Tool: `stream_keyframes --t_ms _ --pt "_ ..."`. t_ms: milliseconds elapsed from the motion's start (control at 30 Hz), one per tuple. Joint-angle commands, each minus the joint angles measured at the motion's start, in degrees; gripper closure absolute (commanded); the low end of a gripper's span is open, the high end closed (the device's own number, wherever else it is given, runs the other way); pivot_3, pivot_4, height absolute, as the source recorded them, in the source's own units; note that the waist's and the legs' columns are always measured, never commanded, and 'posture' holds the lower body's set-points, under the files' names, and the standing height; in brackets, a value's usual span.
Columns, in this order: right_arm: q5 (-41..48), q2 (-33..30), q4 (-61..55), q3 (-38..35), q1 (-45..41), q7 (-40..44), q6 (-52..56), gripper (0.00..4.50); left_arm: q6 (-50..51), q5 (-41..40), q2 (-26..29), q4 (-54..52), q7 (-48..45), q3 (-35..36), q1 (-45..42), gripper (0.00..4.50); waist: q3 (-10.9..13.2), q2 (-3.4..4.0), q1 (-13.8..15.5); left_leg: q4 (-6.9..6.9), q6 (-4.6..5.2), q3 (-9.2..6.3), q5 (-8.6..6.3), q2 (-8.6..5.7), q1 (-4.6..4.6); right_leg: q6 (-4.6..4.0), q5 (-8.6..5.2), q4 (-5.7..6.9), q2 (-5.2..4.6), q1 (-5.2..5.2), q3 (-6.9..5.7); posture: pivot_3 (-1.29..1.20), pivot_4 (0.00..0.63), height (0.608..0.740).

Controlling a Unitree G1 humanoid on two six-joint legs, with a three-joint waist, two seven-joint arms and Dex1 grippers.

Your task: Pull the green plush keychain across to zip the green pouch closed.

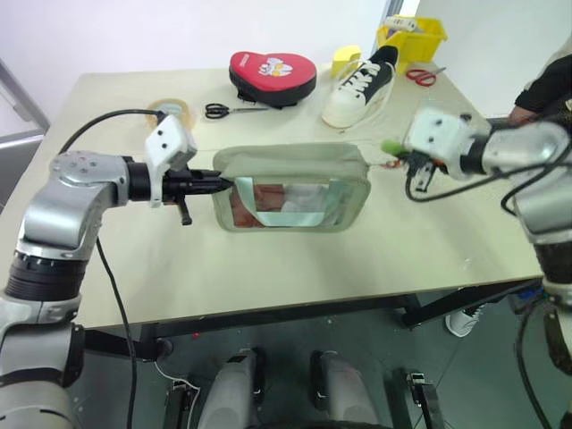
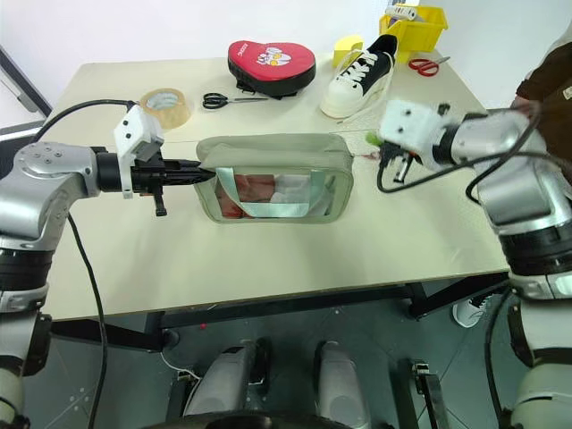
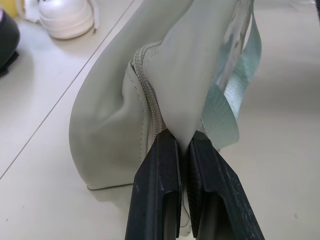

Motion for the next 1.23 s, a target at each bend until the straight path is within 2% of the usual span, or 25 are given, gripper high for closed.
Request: stream_keyframes --t_ms 33,100,167,267,367,567,667,733,867,900,1067,1233 --pt "-2.44 1.24 0.34 -2.42 3.90 -5.60 -0.33 4.43 -0.20 0.35 0.50 0.22 -0.32 -0.06 -0.70 4.50 0.00 0.00 0.00 0.00 0.00 0.00 0.00 0.00 0.00 0.00 0.00 0.00 0.00 0.00 0.00 0.00 0.150 0.740" --pt "0.06 6.17 -0.17 -2.46 8.91 -7.50 1.29 4.43 -0.17 0.37 0.56 0.45 -0.39 -0.26 -1.01 4.50 -0.04 -0.07 0.03 0.02 0.10 0.00 0.06 0.01 0.01 0.00 0.00 0.00 0.01 0.02 0.00 0.00 0.150 0.740" --pt "3.51 13.97 0.35 -3.31 12.26 -10.35 4.28 4.43 -0.12 0.44 0.53 0.52 -0.41 -0.58 -1.24 4.50 -0.09 -0.14 0.00 0.02 0.11 -0.01 0.07 0.04 0.05 0.00 0.00 0.00 0.04 0.10 0.00 0.00 0.150 0.740" --pt "4.68 20.63 1.82 -4.44 12.97 -13.58 6.70 4.43 0.04 0.44 0.40 0.35 -0.25 -0.79 -1.38 4.50 -0.08 -0.08 -0.14 0.07 0.13 -0.03 0.07 0.05 0.08 0.01 0.00 0.02 0.06 0.15 -0.01 0.00 0.150 0.740" --pt "4.48 22.37 3.14 -4.23 13.33 -14.52 7.50 4.43 0.26 0.31 0.38 0.11 -0.12 -0.74 -1.43 4.50 -0.09 -0.09 -0.10 0.10 0.16 -0.03 0.06 0.04 0.08 0.01 0.01 0.02 0.08 0.17 -0.02 0.00 0.150 0.740" --pt "6.34 21.89 3.43 -5.82 13.25 -13.87 8.84 4.43 0.70 0.04 0.30 -0.88 0.51 -0.38 -0.69 4.50 -0.09 -0.09 -0.11 0.09 0.16 -0.03 0.05 0.04 0.15 0.01 0.00 0.01 0.09 0.24 -0.03 0.00 0.150 0.740" --pt "10.88 16.82 -1.07 -11.17 8.73 -9.56 13.40 3.38 0.81 -0.68 0.19 0.34 1.14 1.20 -1.52 3.41 0.00 0.03 0.04 0.10 0.17 -0.03 0.05 0.04 0.15 0.01 0.00 0.01 0.09 0.25 -0.03 0.00 0.150 0.740" --pt "12.90 11.96 -3.66 -13.01 5.88 -5.86 15.68 2.49 0.76 -1.03 0.91 1.63 0.40 1.70 -2.47 2.47 0.03 0.07 0.15 0.17 0.19 -0.03 0.04 0.03 0.05 0.01 0.00 0.01 0.08 0.18 -0.04 0.00 0.150 0.740" --pt "16.87 2.55 -6.86 -14.66 1.69 1.37 19.05 0.27 0.09 -1.28 2.60 4.70 -1.42 2.56 -4.58 0.32 0.04 0.07 0.06 0.14 0.22 -0.02 0.03 0.05 0.00 0.02 0.00 0.00 0.10 0.07 -0.05 0.00 0.150 0.740" --pt "18.39 0.58 -7.78 -15.00 1.08 3.52 20.33 0.02 -0.01 -1.33 3.11 5.67 -1.92 2.86 -5.41 0.03 0.03 0.05 0.03 0.12 0.22 -0.02 0.03 0.06 0.01 0.02 0.00 0.00 0.11 0.07 -0.06 0.00 0.150 0.740" --pt "27.02 -5.59 -13.96 -17.70 1.20 11.85 26.18 0.02 -0.44 -0.56 5.97 11.15 -3.82 3.81 -9.42 0.03 0.04 0.06 -0.15 0.13 0.22 -0.01 0.01 0.10 0.01 0.01 -0.01 -0.05 0.10 0.09 -0.06 0.00 0.150 0.740" --pt "31.42 -6.37 -17.92 -20.36 0.77 10.31 29.83 0.02 -2.77 0.18 8.23 15.41 -5.96 4.09 -11.33 0.03 0.05 0.08 -0.11 0.11 0.17 0.00 -0.03 0.10 -0.03 0.01 -0.01 -0.05 0.07 0.02 -0.03 0.00 0.150 0.740"
